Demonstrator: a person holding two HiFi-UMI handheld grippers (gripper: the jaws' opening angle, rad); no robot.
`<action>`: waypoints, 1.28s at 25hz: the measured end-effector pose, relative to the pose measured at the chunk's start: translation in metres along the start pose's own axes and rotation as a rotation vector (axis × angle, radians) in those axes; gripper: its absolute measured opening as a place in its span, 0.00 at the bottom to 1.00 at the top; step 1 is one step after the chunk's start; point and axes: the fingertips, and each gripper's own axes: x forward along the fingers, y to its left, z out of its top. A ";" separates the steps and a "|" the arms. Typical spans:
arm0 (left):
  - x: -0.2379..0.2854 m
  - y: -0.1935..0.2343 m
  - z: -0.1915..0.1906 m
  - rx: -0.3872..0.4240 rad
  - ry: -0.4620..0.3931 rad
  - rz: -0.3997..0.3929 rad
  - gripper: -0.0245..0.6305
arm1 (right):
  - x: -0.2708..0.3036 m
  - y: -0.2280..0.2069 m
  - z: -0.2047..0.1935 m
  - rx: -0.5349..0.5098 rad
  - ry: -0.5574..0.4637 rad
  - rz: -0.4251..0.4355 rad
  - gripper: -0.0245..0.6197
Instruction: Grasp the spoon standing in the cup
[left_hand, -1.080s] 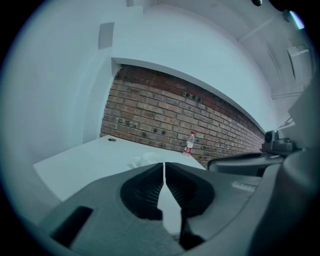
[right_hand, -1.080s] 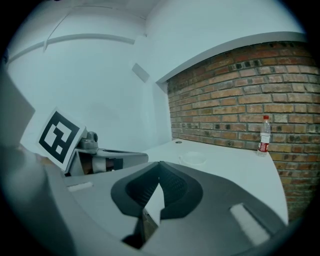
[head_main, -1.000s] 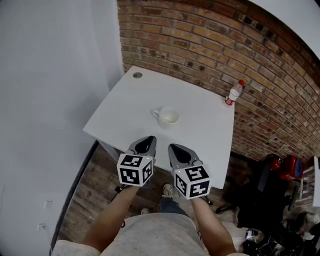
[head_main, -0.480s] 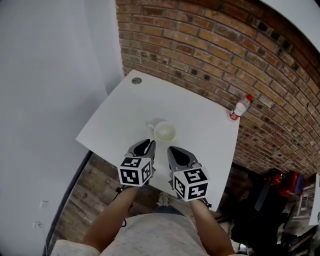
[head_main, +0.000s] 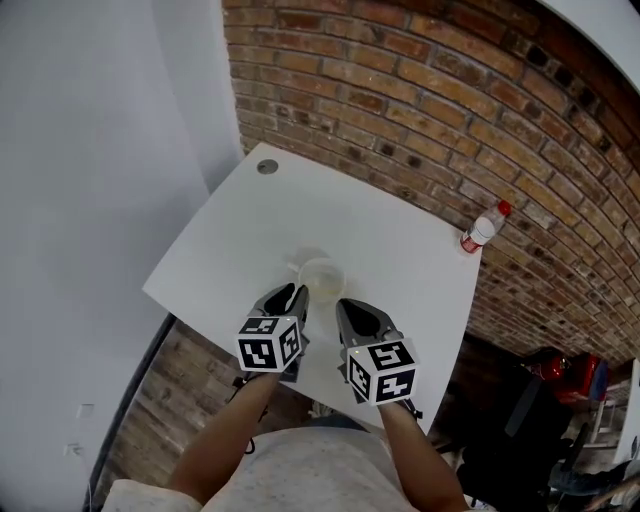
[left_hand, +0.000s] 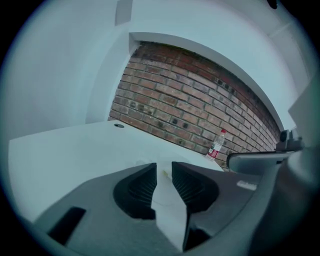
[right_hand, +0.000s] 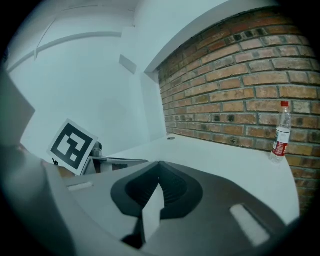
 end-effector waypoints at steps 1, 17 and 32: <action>0.002 0.000 0.000 -0.012 0.001 0.001 0.18 | 0.001 -0.002 -0.001 0.002 0.003 0.003 0.05; 0.006 -0.014 0.009 0.002 0.005 -0.007 0.04 | 0.003 -0.013 -0.006 0.020 0.015 0.013 0.05; -0.064 -0.028 0.049 0.086 -0.143 -0.081 0.04 | -0.023 0.031 0.001 -0.002 -0.039 -0.001 0.05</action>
